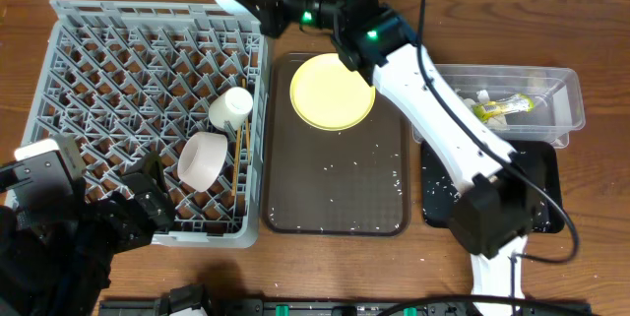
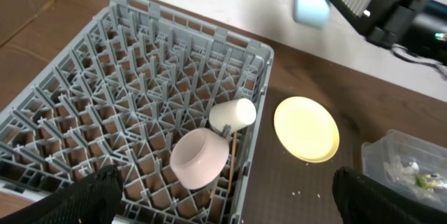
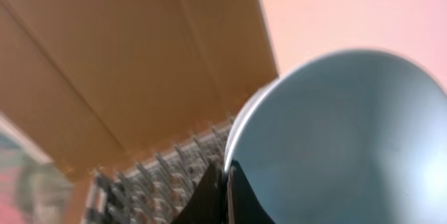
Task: Sort waste into correct bins and load items into the dishwasher
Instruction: 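Carry the light-blue bowl left and place it in the rack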
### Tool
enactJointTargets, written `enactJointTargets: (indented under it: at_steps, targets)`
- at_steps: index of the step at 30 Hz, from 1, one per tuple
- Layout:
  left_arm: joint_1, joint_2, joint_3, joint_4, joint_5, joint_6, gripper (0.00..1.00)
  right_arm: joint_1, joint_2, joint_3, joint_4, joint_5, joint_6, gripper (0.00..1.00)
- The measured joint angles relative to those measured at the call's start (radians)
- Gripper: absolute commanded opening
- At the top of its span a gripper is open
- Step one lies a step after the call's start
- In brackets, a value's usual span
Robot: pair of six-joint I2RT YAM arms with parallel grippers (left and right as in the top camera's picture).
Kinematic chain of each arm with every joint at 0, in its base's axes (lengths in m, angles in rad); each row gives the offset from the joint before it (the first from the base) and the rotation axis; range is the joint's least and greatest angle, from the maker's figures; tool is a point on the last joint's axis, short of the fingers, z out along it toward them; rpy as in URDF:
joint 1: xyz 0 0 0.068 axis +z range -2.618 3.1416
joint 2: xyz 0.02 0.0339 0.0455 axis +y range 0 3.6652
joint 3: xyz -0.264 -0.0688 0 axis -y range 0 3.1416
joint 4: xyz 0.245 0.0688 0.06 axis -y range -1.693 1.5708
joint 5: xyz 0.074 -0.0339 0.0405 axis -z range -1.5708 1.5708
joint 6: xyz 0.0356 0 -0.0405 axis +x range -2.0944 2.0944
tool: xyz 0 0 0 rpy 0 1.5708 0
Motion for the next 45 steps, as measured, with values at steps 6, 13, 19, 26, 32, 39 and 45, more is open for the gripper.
enactJointTargets:
  at_steps: [6, 13, 19, 26, 32, 39, 45]
  targets:
    - [0.000, 0.000, 0.000, -0.001, 0.000, 0.000, 0.97, 0.008, 0.232, -0.002, 0.554, -0.162, 0.299, 0.01]
    - [0.000, 0.000, 0.000, -0.001, 0.000, 0.000, 0.97, 0.026, 0.496, -0.009, 1.010, -0.188, 0.646, 0.01]
    - [0.000, 0.000, 0.000, -0.001, 0.000, 0.000, 0.97, 0.045, 0.591, -0.011, 1.072, -0.168, 0.807, 0.01]
    - [0.000, 0.000, 0.000, 0.000, 0.000, 0.000, 0.97, 0.040, 0.590, -0.011, 1.060, -0.148, 0.866, 0.06]
    - [0.000, 0.000, 0.000, 0.000, 0.000, 0.000, 0.97, 0.016, 0.591, -0.011, 1.046, -0.146, 0.935, 0.11]
    - [0.000, 0.000, 0.000, -0.001, 0.000, 0.000, 0.97, -0.014, 0.591, -0.011, 1.060, -0.157, 0.992, 0.14]
    - [0.000, 0.000, 0.000, 0.000, 0.000, 0.000, 0.97, -0.022, 0.591, -0.011, 1.158, -0.169, 1.054, 0.16]
